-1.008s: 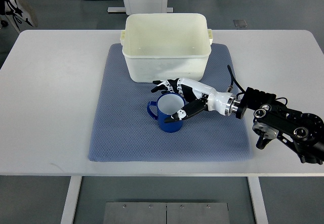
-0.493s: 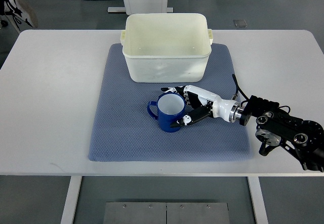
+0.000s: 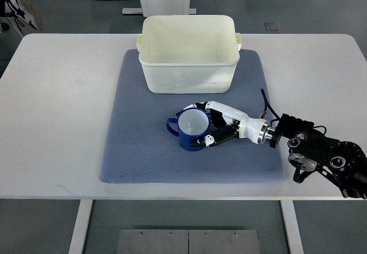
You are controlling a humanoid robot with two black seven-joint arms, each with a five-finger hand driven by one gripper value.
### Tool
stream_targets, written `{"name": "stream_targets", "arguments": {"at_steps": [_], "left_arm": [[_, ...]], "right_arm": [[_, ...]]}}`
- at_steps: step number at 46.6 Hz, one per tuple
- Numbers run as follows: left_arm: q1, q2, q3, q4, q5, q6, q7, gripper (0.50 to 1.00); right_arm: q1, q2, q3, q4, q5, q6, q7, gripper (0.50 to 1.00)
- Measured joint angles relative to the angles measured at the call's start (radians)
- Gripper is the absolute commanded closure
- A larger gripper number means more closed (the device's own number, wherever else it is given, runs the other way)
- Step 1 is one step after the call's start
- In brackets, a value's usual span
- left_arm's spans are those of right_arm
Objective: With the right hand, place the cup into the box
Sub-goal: 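Close the right hand's fingers around the blue mug's rim, then lift the blue mug with the right hand over the cream tub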
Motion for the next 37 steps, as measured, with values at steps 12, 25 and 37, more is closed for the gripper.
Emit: {"name": "stream_targets", "arguments": {"at_steps": [12, 25, 37], "left_arm": [[0.0, 0.0, 0.0, 0.0, 0.0, 0.0, 0.0, 0.5], [0.0, 0.0, 0.0, 0.0, 0.001, 0.0, 0.0, 0.5], [0.0, 0.0, 0.0, 0.0, 0.001, 0.0, 0.0, 0.5]], "right_arm": [[-0.006, 0.026, 0.016, -0.031, 0.014, -0.013, 0.007, 1.0], [0.036, -0.023, 0.101, 0.011, 0.035, 0.003, 0.019, 1.0], [0.115, -0.128, 0.186, 0.099, 0.112, 0.049, -0.016, 1.0]]}}
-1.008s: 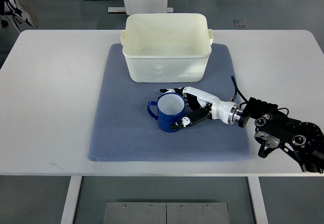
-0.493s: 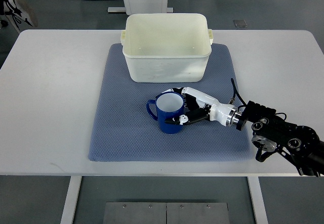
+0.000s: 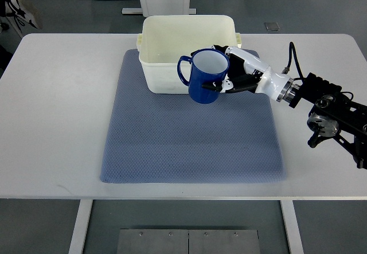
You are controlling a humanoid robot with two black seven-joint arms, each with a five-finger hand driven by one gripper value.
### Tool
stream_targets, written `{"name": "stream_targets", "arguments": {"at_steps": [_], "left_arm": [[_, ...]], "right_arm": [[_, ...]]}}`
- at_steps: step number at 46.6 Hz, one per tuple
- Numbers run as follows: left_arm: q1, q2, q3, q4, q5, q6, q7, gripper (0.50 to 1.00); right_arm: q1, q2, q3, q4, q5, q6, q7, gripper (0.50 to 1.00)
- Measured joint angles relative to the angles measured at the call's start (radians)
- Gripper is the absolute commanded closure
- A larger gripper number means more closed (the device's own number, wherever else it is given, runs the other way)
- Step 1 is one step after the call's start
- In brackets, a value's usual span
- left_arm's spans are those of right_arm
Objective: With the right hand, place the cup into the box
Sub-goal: 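Lift the blue mug with the right hand over the cream tub, then lower the mug into the tub with the right hand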
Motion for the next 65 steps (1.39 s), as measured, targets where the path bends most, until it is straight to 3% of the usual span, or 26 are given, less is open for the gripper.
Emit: {"name": "stream_targets", "arguments": {"at_steps": [16, 29, 41, 65], "left_arm": [[0.0, 0.0, 0.0, 0.0, -0.001, 0.0, 0.0, 0.5], [0.0, 0.0, 0.0, 0.0, -0.001, 0.0, 0.0, 0.5], [0.0, 0.0, 0.0, 0.0, 0.0, 0.0, 0.0, 0.5], [0.0, 0.0, 0.0, 0.0, 0.0, 0.0, 0.0, 0.5]], "right_arm": [[0.107, 0.005, 0.058, -0.057, 0.075, -0.029, -0.122, 1.0], [0.189, 0.153, 0.064, -0.258, 0.075, -0.15, -0.214, 1.0], [0.214, 0.258, 0.062, -0.384, 0.075, -0.224, -0.242, 1.0], [0.195, 0.318, 0.016, -0.433, 0.074, -0.316, -0.258, 1.0]]}}
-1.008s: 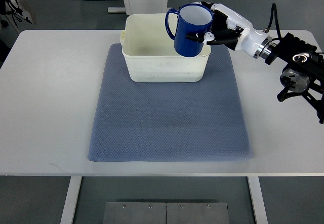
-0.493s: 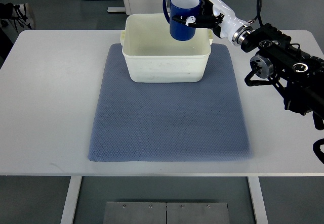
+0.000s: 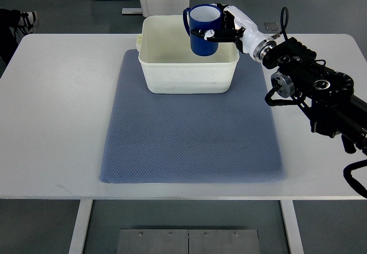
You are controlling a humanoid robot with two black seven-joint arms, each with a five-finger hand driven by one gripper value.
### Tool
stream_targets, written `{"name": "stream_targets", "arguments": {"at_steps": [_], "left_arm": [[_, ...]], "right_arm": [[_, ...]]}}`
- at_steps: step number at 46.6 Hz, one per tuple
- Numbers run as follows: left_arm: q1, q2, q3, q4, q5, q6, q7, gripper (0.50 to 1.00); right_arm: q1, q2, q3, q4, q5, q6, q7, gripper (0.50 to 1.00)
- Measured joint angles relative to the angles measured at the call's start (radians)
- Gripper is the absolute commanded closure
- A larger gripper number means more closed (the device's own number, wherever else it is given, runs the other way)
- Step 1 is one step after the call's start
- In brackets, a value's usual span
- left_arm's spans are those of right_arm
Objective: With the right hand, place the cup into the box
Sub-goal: 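Lower the mug into the tub with the right hand, then open the right hand to release the mug and raise it away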
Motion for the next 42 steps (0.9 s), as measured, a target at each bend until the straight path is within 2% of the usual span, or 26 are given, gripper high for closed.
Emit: {"name": "stream_targets", "arguments": {"at_steps": [19, 20, 23, 24, 25, 35, 42], "left_arm": [[0.0, 0.0, 0.0, 0.0, 0.0, 0.0, 0.0, 0.5], [0.0, 0.0, 0.0, 0.0, 0.0, 0.0, 0.0, 0.5], [0.0, 0.0, 0.0, 0.0, 0.0, 0.0, 0.0, 0.5], [0.0, 0.0, 0.0, 0.0, 0.0, 0.0, 0.0, 0.5], [0.0, 0.0, 0.0, 0.0, 0.0, 0.0, 0.0, 0.5], [0.0, 0.0, 0.0, 0.0, 0.0, 0.0, 0.0, 0.5], [0.0, 0.0, 0.0, 0.0, 0.0, 0.0, 0.0, 0.5]], "right_arm": [[-0.003, 0.002, -0.003, -0.001, 0.0, -0.01, 0.002, 1.0], [-0.003, 0.002, -0.003, -0.001, 0.0, -0.01, 0.002, 0.963], [-0.003, 0.002, -0.003, -0.001, 0.0, -0.01, 0.003, 0.717], [-0.003, 0.002, -0.003, -0.001, 0.0, -0.01, 0.003, 0.664], [-0.003, 0.002, -0.003, -0.001, 0.0, -0.01, 0.003, 0.643], [-0.008, 0.002, -0.004, 0.001, 0.0, -0.008, 0.004, 0.534], [-0.008, 0.002, -0.022, 0.003, 0.0, -0.009, 0.004, 0.515]]}}
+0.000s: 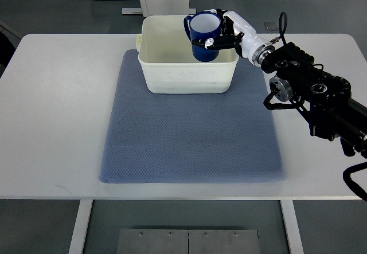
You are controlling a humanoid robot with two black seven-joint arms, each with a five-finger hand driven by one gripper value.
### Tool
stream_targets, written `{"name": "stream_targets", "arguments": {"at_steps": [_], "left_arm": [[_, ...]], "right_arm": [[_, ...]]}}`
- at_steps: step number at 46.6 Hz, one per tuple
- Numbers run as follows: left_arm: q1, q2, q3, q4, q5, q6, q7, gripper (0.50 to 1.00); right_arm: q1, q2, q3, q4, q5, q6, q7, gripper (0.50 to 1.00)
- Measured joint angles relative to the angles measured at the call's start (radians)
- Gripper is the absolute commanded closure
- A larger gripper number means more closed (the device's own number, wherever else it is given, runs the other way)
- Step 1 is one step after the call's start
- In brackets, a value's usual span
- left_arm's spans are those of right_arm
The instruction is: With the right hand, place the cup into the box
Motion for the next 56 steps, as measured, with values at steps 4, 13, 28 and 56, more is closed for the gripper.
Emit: {"name": "stream_targets", "arguments": {"at_steps": [4, 13, 28, 56], "left_arm": [[0.0, 0.0, 0.0, 0.0, 0.0, 0.0, 0.0, 0.5], [0.0, 0.0, 0.0, 0.0, 0.0, 0.0, 0.0, 0.5], [0.0, 0.0, 0.0, 0.0, 0.0, 0.0, 0.0, 0.5], [0.0, 0.0, 0.0, 0.0, 0.001, 0.0, 0.0, 0.5]], "right_arm": [[0.0, 0.0, -0.001, 0.001, 0.0, 0.0, 0.001, 0.513], [0.002, 0.0, -0.001, 0.004, 0.0, 0.0, 0.001, 0.509], [0.018, -0.024, 0.037, 0.006, 0.011, 0.0, 0.002, 0.502], [-0.033, -0.134, 0.193, 0.014, 0.163, 0.014, -0.041, 0.5]]}}
